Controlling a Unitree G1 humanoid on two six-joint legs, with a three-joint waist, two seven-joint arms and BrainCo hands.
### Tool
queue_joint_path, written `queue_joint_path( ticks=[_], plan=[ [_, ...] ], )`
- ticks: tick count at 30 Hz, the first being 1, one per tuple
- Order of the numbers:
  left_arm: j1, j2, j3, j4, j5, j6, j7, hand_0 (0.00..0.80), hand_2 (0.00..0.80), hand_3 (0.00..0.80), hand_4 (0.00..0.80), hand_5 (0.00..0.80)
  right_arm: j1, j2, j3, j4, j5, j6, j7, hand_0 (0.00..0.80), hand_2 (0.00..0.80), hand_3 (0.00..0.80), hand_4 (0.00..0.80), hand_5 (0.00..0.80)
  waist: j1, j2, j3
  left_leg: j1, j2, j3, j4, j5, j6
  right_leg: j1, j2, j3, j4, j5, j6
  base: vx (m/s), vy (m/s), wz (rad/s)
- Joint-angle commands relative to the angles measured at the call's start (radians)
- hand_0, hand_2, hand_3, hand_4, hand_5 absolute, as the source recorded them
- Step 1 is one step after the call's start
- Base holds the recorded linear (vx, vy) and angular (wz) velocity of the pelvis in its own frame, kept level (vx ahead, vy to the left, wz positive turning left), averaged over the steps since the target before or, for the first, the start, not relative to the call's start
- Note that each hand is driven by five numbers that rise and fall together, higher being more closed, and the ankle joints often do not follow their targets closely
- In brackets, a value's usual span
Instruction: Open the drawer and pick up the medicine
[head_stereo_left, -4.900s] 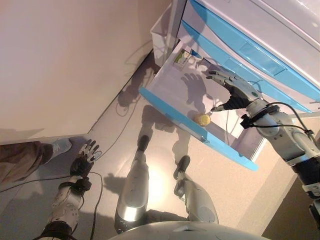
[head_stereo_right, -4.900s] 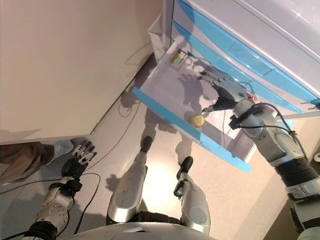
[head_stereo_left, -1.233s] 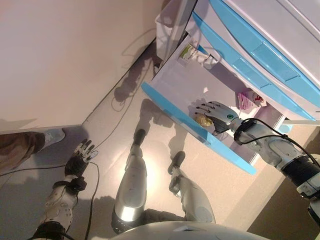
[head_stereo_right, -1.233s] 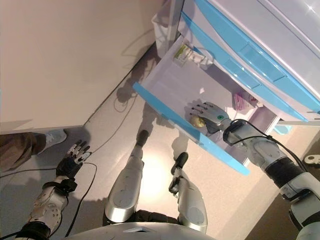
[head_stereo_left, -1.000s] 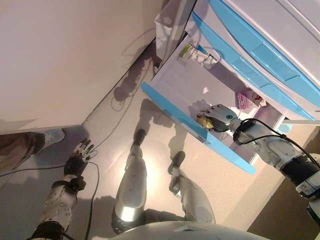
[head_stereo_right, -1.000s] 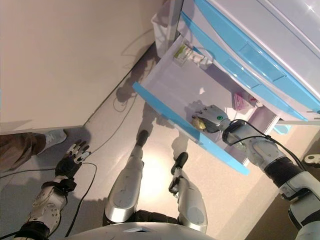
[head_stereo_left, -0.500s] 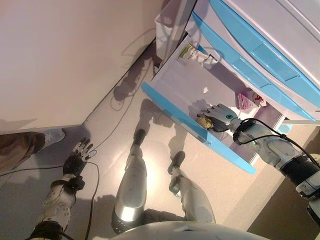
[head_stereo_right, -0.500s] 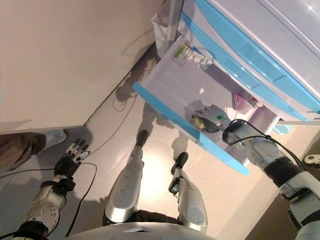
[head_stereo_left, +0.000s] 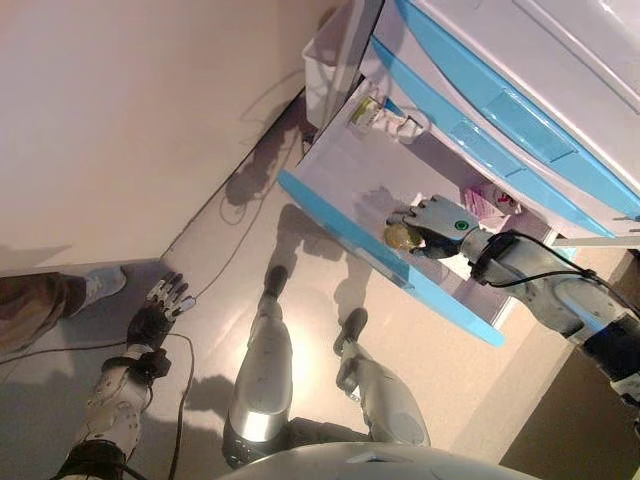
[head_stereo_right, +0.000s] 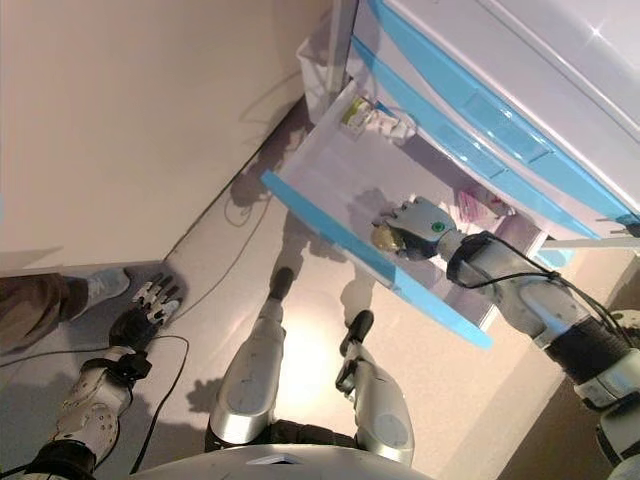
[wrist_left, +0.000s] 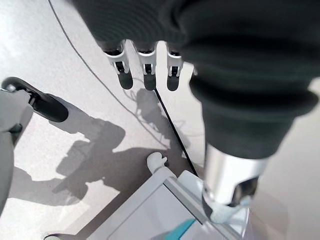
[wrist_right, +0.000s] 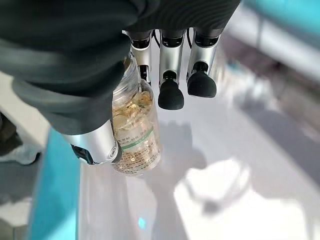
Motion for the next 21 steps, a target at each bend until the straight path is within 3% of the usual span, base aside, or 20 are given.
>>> queue_joint_path(
  ticks=[1, 13, 16, 21],
  plan=[
    [0.108, -0.007, 0.053, -0.038, 0.022, -0.012, -0.013, 0.000, 0.000, 0.000, 0.000, 0.000, 0.018, -0.084, -0.030, -0.118, 0.067, -0.036, 0.029, 0.800, 0.800, 0.800, 0.800, 0.800, -0.041, -0.029, -0.110, -0.012, -0.037, 0.023, 0.018, -0.107, 0.052, -0.042, 0.025, 0.034, 0.045, 0.026, 0.044, 0.011, 0.016, -0.13],
    [0.153, -0.052, 0.086, -0.043, 0.041, 0.012, -0.005, 0.000, 0.000, 0.000, 0.000, 0.000, 0.148, -0.152, -0.276, -0.330, 0.173, -0.114, 0.111, 0.800, 0.800, 0.800, 0.800, 0.800, -0.084, -0.047, -0.201, 0.052, -0.015, 0.055, -0.025, -0.108, 0.047, -0.011, 0.034, 0.080, 0.024, 0.024, 0.049, 0.013, 0.015, -0.13],
    [0.161, -0.068, 0.096, -0.028, 0.047, 0.011, -0.007, 0.000, 0.000, 0.000, 0.000, 0.000, 0.167, -0.168, -0.331, -0.376, 0.273, -0.163, 0.157, 0.800, 0.800, 0.800, 0.800, 0.800, -0.095, -0.051, -0.227, 0.068, -0.010, 0.062, -0.037, -0.107, 0.044, -0.003, 0.035, 0.091, 0.018, 0.023, 0.050, 0.019, 0.020, -0.15],
    [0.160, -0.080, 0.104, -0.006, 0.055, 0.015, -0.006, 0.000, 0.000, 0.000, 0.000, 0.000, 0.158, -0.197, -0.398, -0.430, 0.501, -0.190, 0.241, 0.800, 0.800, 0.800, 0.800, 0.800, -0.104, -0.057, -0.257, 0.087, -0.005, 0.070, -0.044, -0.109, 0.037, 0.011, 0.033, 0.102, 0.012, 0.023, 0.051, 0.018, 0.015, -0.07]
  ],
)
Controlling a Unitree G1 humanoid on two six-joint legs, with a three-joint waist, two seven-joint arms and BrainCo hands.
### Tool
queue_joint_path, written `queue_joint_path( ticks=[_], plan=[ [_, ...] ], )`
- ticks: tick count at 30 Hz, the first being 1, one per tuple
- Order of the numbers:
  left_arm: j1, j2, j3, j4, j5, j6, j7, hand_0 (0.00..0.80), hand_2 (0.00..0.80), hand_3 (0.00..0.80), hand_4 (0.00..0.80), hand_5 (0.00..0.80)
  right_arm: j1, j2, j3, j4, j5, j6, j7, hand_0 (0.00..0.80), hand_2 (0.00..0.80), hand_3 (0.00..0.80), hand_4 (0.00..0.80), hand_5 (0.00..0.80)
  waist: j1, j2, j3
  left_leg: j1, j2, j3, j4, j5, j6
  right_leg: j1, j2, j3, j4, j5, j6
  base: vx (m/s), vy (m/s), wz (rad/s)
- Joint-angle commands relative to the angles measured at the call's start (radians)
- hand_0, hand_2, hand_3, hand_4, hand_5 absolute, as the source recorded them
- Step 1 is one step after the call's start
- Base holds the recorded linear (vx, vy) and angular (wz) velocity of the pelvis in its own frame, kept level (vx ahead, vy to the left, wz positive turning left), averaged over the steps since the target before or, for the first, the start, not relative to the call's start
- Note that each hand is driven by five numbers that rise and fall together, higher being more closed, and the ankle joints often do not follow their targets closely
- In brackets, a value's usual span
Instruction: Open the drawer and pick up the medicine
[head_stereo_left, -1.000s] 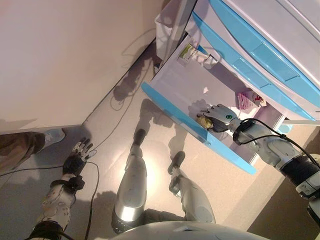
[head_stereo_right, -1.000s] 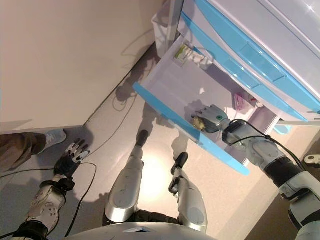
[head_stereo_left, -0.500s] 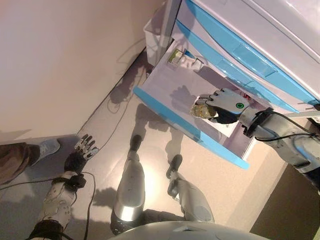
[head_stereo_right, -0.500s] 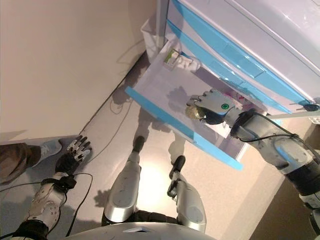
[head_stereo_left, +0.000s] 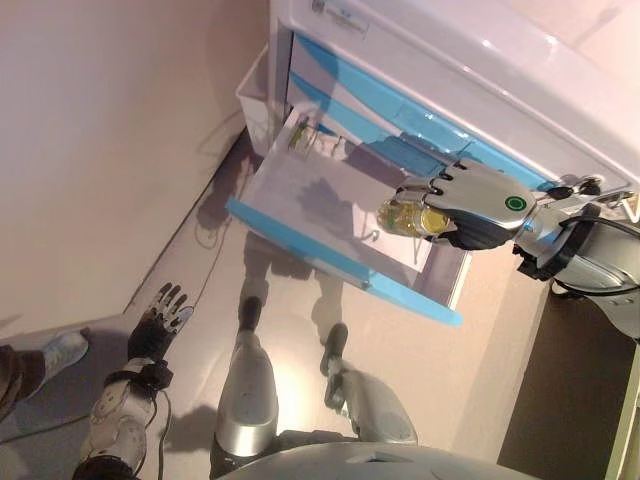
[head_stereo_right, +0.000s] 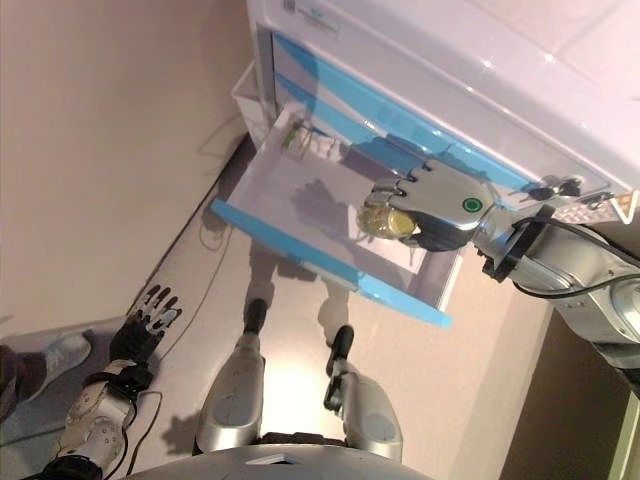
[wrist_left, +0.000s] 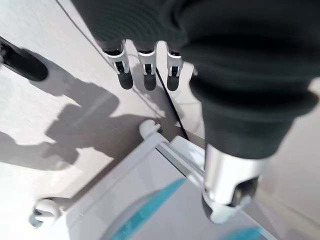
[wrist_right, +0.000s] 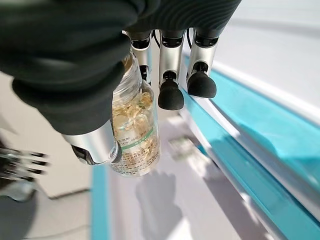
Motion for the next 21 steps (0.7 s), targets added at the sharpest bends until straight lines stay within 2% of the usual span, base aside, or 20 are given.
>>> queue_joint_path(
  ticks=[1, 7, 12, 16, 21],
  plan=[
    [0.096, 0.003, 0.024, 0.029, 0.042, -0.028, -0.010, 0.000, 0.000, 0.000, 0.000, 0.000, -0.004, -0.056, -0.019, -0.064, 0.209, -0.041, 0.046, 0.800, 0.800, 0.800, 0.800, 0.800, -0.007, 0.014, -0.124, 0.020, -0.018, -0.012, -0.022, -0.091, 0.034, -0.005, 0.026, 0.009, 0.027, 0.011, 0.059, 0.019, 0.011, -0.15],
    [0.117, -0.026, 0.032, 0.059, 0.058, -0.035, -0.016, 0.000, 0.000, 0.000, 0.000, 0.000, -0.019, -0.056, -0.109, -0.067, 0.442, -0.007, 0.142, 0.800, 0.800, 0.800, 0.800, 0.800, -0.016, 0.010, -0.171, 0.050, -0.010, -0.007, -0.045, -0.088, 0.026, 0.014, 0.021, 0.016, 0.016, 0.014, 0.064, 0.052, 0.026, -0.11],
    [0.129, -0.041, 0.040, 0.072, 0.071, -0.021, -0.023, 0.000, 0.000, 0.000, 0.000, 0.000, -0.041, -0.037, -0.163, -0.044, 0.549, 0.046, 0.188, 0.800, 0.800, 0.800, 0.800, 0.800, -0.021, 0.015, -0.206, 0.064, -0.011, 0.004, -0.048, -0.090, 0.022, 0.022, 0.010, 0.016, 0.014, 0.014, 0.065, 0.063, 0.050, -0.05],
    [0.130, -0.048, 0.039, 0.080, 0.076, -0.004, -0.021, 0.000, 0.000, 0.000, 0.000, 0.000, -0.085, -0.028, -0.175, 0.008, 0.609, 0.118, 0.185, 0.800, 0.800, 0.800, 0.800, 0.800, -0.021, 0.019, -0.228, 0.079, -0.013, 0.007, -0.046, -0.099, 0.021, 0.037, 0.005, 0.014, 0.012, 0.008, 0.064, 0.083, 0.044, -0.01],
    [0.144, -0.054, 0.038, 0.079, 0.083, 0.016, -0.012, 0.000, 0.000, 0.000, 0.000, 0.000, -0.126, -0.022, -0.195, 0.111, 0.670, 0.211, 0.112, 0.800, 0.800, 0.800, 0.800, 0.800, -0.021, 0.026, -0.251, 0.104, -0.012, 0.005, -0.047, -0.108, 0.019, 0.057, 0.000, 0.008, 0.011, 0.001, 0.064, 0.094, 0.031, -0.01]
  ],
)
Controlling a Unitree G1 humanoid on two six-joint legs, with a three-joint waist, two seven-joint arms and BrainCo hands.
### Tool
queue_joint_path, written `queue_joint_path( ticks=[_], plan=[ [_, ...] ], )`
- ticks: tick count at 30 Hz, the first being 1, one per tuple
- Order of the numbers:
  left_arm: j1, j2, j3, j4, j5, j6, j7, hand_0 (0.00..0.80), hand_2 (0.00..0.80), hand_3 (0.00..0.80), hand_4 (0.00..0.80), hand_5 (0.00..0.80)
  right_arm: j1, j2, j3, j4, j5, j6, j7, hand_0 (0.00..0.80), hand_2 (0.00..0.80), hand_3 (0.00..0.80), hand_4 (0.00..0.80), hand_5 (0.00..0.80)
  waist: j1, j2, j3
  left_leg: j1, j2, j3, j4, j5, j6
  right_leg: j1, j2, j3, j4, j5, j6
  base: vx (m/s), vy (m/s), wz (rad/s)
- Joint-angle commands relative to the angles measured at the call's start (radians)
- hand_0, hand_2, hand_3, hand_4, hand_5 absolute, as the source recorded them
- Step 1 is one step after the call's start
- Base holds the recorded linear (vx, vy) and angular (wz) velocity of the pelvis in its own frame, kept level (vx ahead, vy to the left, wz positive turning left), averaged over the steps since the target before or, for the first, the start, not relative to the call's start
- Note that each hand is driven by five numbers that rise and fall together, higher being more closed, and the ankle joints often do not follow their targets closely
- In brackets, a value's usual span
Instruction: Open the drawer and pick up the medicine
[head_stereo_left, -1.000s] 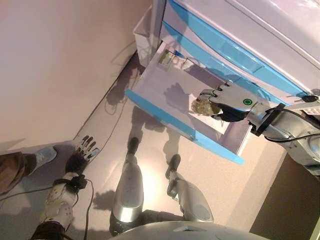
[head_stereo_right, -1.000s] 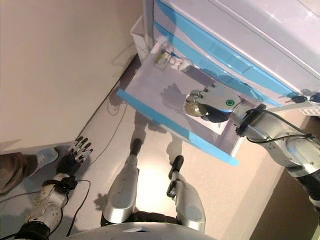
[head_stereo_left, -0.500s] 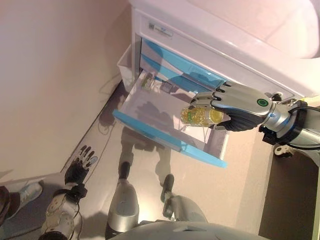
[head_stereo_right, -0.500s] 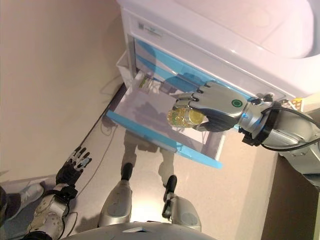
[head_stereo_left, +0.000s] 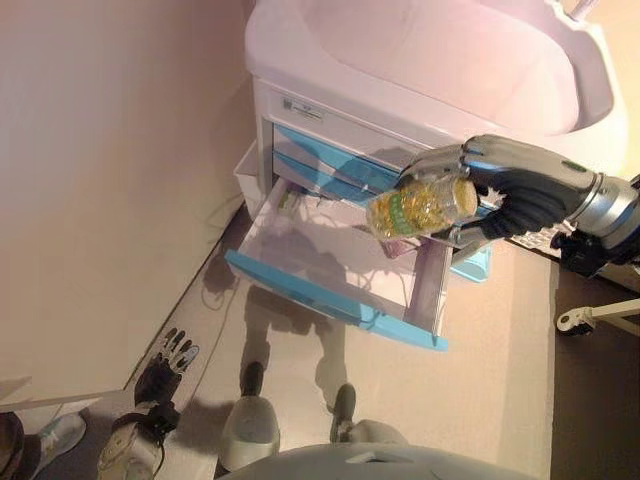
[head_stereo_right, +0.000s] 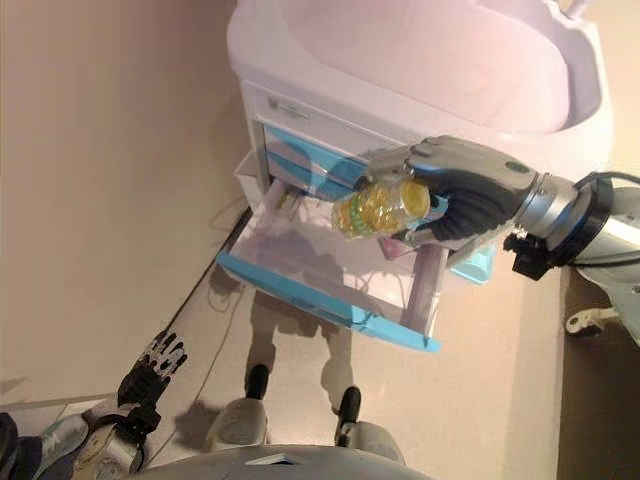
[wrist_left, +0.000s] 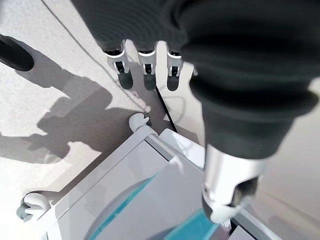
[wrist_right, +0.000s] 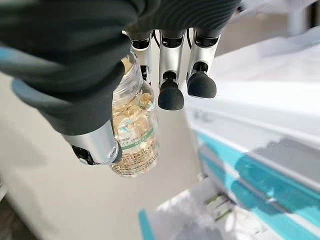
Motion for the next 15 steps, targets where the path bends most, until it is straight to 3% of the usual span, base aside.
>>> queue_joint_path(
  ticks=[1, 9, 15],
  plan=[
    [0.045, 0.031, 0.021, -0.008, 0.045, 0.006, -0.008, 0.000, 0.000, 0.000, 0.000, 0.000, -0.074, 0.017, -0.043, 0.082, 0.085, 0.056, -0.090, 0.800, 0.800, 0.800, 0.800, 0.800, 0.011, -0.007, -0.070, 0.006, -0.011, -0.030, -0.001, -0.099, 0.015, -0.019, 0.002, -0.026, 0.055, -0.006, 0.059, 0.082, 0.030, 0.01],
    [0.060, 0.036, 0.004, -0.015, 0.041, 0.031, -0.006, 0.000, 0.000, 0.000, 0.000, 0.000, -0.163, -0.002, -0.041, 0.307, 0.122, 0.161, -0.248, 0.800, 0.800, 0.800, 0.800, 0.800, 0.017, 0.004, -0.080, 0.036, -0.017, -0.037, 0.002, -0.112, 0.014, 0.012, -0.006, -0.039, 0.052, -0.017, 0.060, 0.059, 0.028, 0.00],
    [0.076, 0.053, -0.008, -0.037, 0.036, 0.057, -0.002, 0.000, 0.000, 0.000, 0.000, 0.000, -0.259, -0.047, 0.021, 0.498, 0.106, 0.232, -0.321, 0.800, 0.800, 0.800, 0.800, 0.800, 0.028, 0.008, -0.085, 0.055, -0.020, -0.043, -0.005, -0.112, 0.014, 0.031, -0.012, -0.053, 0.046, -0.019, 0.061, 0.027, 0.009, 0.03]
  ],
)
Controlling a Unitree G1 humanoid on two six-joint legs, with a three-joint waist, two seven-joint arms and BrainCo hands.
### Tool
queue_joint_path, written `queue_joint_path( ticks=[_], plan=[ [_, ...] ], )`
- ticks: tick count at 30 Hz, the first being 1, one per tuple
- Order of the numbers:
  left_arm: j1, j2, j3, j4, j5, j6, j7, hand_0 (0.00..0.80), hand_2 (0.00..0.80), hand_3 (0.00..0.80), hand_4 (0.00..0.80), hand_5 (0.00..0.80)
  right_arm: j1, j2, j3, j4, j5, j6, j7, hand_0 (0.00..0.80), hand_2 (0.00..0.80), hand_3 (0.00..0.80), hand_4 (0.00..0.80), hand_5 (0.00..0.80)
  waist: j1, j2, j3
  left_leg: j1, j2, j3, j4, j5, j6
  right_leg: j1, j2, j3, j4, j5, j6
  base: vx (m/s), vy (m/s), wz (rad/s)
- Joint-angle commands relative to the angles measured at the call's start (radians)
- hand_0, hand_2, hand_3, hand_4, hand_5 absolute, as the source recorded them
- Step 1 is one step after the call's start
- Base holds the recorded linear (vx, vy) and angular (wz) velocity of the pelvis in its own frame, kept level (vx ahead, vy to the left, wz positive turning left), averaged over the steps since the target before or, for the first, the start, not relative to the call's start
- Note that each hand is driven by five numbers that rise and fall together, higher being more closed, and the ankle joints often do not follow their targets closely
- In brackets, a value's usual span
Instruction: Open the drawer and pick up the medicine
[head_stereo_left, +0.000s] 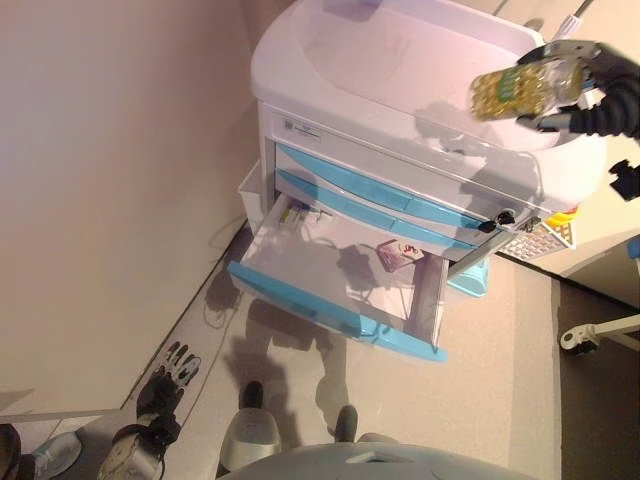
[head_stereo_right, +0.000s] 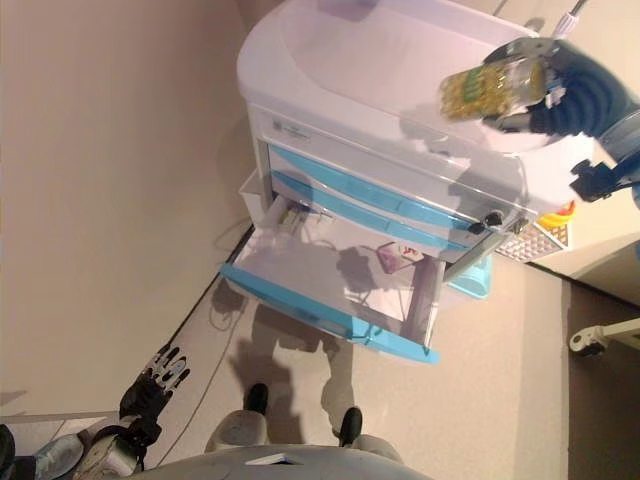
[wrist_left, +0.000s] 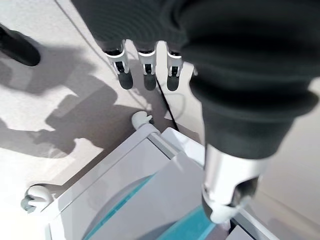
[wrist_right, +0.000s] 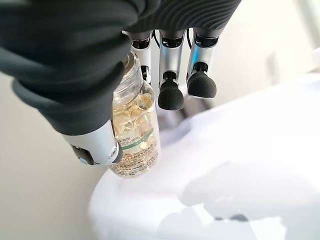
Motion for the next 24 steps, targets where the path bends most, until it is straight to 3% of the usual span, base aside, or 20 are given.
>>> queue_joint_path(
  ticks=[1, 9, 15, 19, 24],
  plan=[
    [0.037, 0.061, -0.008, -0.037, 0.035, -0.002, -0.006, 0.000, 0.000, 0.000, 0.000, 0.000, -0.128, -0.056, 0.062, 0.100, 0.039, 0.023, -0.088, 0.800, 0.800, 0.800, 0.800, 0.800, 0.028, -0.001, -0.057, 0.004, -0.018, -0.040, 0.015, -0.111, 0.014, -0.029, -0.012, -0.041, 0.076, -0.019, 0.061, 0.000, 0.000, 0.00],
    [0.040, 0.088, -0.026, -0.054, 0.017, 0.026, 0.008, 0.000, 0.000, 0.000, 0.000, 0.000, -0.337, -0.121, 0.250, 0.308, 0.056, 0.129, -0.105, 0.800, 0.800, 0.800, 0.800, 0.800, 0.048, 0.000, -0.061, 0.019, -0.020, -0.045, 0.006, -0.105, 0.013, -0.013, -0.019, -0.059, 0.072, -0.019, 0.061, 0.015, 0.010, 0.00],
    [0.034, 0.105, -0.031, -0.062, 0.025, 0.048, 0.017, 0.000, 0.000, 0.000, 0.000, 0.000, -0.484, -0.130, 0.432, 0.463, 0.009, 0.186, -0.009, 0.800, 0.800, 0.800, 0.800, 0.800, 0.069, -0.010, -0.058, 0.025, -0.023, -0.056, 0.006, -0.103, 0.013, -0.003, -0.021, -0.072, 0.074, -0.019, 0.059, 0.013, -0.002, 0.00],
    [0.035, 0.118, -0.029, -0.080, 0.037, 0.068, 0.021, 0.000, 0.000, 0.000, 0.000, 0.000, -0.572, -0.123, 0.555, 0.540, -0.045, 0.198, 0.074, 0.800, 0.800, 0.800, 0.800, 0.800, 0.084, -0.016, -0.054, 0.031, -0.023, -0.063, 0.003, -0.099, 0.014, 0.004, -0.021, -0.084, 0.075, -0.018, 0.057, 0.036, -0.021, 0.03],
    [0.033, 0.136, -0.029, -0.089, 0.040, 0.089, 0.024, 0.000, 0.000, 0.000, 0.000, 0.000, -0.672, -0.104, 0.700, 0.625, -0.121, 0.165, 0.187, 0.800, 0.800, 0.800, 0.800, 0.800, 0.102, -0.021, -0.052, 0.032, -0.025, -0.072, 0.003, -0.096, 0.016, 0.011, -0.019, -0.094, 0.075, -0.019, 0.055, 0.034, -0.014, 0.08]
  ],
)
